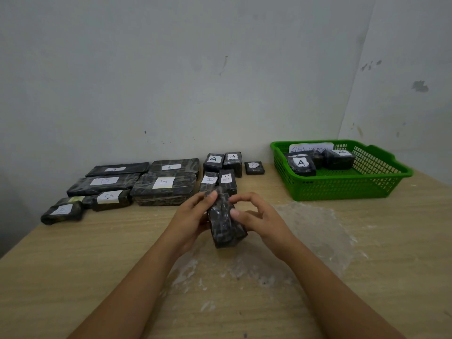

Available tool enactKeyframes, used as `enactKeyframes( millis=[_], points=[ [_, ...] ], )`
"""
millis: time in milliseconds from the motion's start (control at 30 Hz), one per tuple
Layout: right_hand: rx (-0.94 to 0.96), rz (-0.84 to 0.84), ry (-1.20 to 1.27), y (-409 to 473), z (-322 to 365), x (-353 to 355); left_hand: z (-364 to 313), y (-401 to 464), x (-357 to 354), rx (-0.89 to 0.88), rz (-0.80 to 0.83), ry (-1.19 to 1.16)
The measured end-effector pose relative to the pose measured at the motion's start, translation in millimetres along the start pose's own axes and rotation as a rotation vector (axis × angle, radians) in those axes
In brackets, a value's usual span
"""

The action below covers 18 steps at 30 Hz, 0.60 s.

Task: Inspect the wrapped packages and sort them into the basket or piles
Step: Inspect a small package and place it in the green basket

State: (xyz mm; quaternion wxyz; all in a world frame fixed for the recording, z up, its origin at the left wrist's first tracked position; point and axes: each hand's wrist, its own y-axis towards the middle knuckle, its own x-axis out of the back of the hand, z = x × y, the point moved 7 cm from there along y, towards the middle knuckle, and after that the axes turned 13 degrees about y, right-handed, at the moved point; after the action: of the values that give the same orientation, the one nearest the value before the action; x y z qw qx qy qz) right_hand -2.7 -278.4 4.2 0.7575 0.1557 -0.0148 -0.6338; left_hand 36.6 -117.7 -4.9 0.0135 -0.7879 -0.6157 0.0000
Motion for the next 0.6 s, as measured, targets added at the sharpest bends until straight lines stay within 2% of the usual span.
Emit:
enactKeyframes(
  millis=[133,333,433,600],
  points=[
    [-0.054,-0.158,0.016,3,-2,9,-8,-4,-9,-0.143,0.085,0.15],
    [-0.022,-0.068,0.101,3,5,8,-27,-14,-11,-0.339,0.116,0.296],
    [0.04,-0.043,0.078,2,11,6,-24,-12,-6,-0.282,0.116,0.247],
    [0.092,-0.043,0.005,3,10,6,-3,-12,-13,0.03,0.178,0.208]
  ],
)
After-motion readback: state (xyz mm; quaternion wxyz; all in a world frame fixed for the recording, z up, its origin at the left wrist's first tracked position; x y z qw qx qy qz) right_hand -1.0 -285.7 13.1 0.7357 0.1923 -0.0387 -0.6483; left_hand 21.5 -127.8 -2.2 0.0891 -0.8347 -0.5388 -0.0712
